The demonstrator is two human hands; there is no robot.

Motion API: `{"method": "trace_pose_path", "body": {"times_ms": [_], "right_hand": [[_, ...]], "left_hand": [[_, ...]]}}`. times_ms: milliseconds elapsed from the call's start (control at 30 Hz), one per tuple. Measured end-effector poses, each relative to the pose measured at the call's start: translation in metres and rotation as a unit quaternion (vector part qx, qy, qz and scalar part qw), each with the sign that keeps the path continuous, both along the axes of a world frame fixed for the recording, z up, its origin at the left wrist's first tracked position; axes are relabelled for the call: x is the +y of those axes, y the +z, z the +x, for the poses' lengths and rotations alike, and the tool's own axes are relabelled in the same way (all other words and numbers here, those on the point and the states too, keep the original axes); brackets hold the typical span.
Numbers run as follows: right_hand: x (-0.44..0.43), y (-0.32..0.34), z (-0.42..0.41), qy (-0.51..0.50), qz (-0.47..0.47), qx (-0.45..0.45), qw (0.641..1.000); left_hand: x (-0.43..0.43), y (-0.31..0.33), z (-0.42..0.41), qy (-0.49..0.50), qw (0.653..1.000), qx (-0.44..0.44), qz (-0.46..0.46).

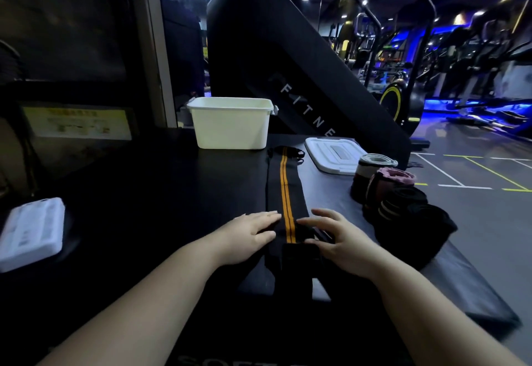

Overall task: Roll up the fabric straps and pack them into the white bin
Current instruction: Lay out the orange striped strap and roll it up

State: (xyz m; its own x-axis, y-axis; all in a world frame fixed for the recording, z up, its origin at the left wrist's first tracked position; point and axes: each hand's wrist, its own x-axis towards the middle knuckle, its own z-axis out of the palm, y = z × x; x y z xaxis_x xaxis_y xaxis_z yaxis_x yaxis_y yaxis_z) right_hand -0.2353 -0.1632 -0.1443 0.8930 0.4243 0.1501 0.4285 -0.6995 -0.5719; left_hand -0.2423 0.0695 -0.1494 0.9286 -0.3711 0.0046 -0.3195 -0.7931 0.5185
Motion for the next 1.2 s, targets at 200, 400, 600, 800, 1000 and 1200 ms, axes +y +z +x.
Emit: {"method": "trace_pose_path", "body": {"times_ms": [200,400,600,800,1000,1200], "right_hand": [[-0.009,-0.014,-0.035,0.04,0.051,-0.11,0.992],[-0.01,-0.011,-0.059,0.045,0.05,-0.077,0.995],[0.006,-0.012,-0.066,-0.026,0.123,-0.084,0.989],[0.007,-0.013,-0.068,-0.034,0.174,-0.025,0.984],[0.006,-0.014,-0.071,-0.026,0.207,-0.024,0.978],[0.006,-0.016,-0.077,-0.028,0.26,-0.05,0.964]], "left_hand": [[0.0,0.001,-0.044,-0.053,0.994,-0.03,-0.091],[-0.007,0.005,-0.074,-0.037,0.987,-0.036,-0.153],[-0.015,0.005,-0.085,-0.02,0.977,-0.002,-0.212],[-0.028,0.005,-0.091,0.058,0.954,-0.006,-0.295],[-0.033,0.001,-0.091,0.106,0.934,-0.005,-0.342],[-0.03,-0.002,-0.09,0.099,0.941,-0.01,-0.325]]}}
